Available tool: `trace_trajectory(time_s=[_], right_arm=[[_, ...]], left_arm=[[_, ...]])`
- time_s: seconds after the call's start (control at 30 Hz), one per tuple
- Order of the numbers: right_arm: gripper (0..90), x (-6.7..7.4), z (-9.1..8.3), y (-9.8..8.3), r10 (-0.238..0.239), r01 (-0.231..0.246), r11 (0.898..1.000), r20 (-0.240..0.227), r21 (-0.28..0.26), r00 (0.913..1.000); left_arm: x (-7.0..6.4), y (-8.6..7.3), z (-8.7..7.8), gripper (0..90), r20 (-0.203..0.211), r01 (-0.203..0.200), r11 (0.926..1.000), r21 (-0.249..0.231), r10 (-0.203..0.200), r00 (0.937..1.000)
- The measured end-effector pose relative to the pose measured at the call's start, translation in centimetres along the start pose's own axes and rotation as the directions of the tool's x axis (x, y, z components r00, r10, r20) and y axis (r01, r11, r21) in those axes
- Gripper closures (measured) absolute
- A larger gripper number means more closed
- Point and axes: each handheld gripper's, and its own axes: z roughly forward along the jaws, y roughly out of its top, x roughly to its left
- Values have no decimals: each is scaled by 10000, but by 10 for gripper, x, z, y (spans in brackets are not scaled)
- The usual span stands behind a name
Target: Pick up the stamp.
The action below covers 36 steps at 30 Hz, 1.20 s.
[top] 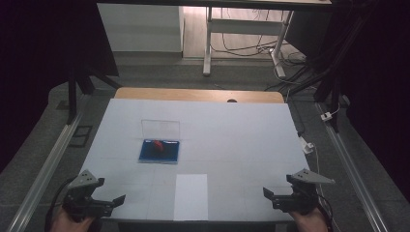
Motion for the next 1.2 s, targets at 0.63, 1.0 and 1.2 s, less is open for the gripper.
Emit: trace_trajectory(time_s=[0.63, 1.0, 1.2], right_arm=[[0, 3, 7, 2, -551, 572, 9972, -425, 484, 9976], [0, 5, 8, 2, -750, 779, 9953, -504, 578, 9959], [0, 6, 9, 2, -825, 857, 9941, -494, 665, 9954]], left_arm=[[-3, 2, 4, 0, -214, -176, 9994, 314, 183, 9996], [-3, 3, 3, 0, -331, -94, 9998, 154, 99, 9994], [-4, 6, 1, 0, -400, -131, 9998, -157, 125, 9991]])
